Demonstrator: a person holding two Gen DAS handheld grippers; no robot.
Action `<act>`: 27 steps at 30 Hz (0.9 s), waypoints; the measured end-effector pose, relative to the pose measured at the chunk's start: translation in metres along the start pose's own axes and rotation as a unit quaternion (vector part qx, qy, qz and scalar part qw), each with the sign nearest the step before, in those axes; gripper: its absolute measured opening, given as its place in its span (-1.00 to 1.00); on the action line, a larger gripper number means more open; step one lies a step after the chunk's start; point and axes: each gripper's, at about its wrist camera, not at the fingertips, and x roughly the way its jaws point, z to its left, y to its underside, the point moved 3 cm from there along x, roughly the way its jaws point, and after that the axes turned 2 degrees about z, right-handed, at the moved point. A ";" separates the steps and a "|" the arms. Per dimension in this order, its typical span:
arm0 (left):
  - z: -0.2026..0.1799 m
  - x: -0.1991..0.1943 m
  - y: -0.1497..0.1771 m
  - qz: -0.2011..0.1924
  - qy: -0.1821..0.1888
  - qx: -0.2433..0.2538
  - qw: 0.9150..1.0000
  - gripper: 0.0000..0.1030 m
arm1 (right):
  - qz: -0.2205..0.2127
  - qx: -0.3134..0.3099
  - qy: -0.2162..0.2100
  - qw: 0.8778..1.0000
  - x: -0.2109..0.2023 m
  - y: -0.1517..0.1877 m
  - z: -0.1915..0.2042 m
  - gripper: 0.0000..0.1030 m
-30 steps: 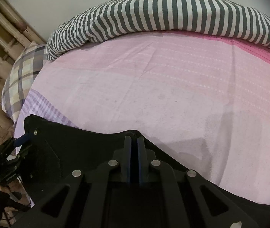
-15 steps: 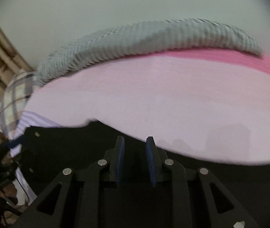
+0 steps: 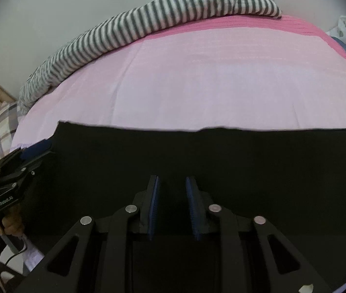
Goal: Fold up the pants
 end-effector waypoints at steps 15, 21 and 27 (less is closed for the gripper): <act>0.037 0.023 0.001 0.013 -0.052 -0.039 0.998 0.11 | -0.043 0.083 0.009 0.996 -0.016 -0.019 -0.058 -0.57; 0.029 0.006 0.006 0.013 -0.060 -0.044 0.997 0.11 | -0.086 0.125 0.008 0.988 -0.065 -0.002 -0.084 -0.38; 0.004 -0.026 0.017 -0.004 -0.032 -0.045 0.998 0.15 | -0.109 0.196 0.031 0.974 -0.114 0.046 -0.130 -0.35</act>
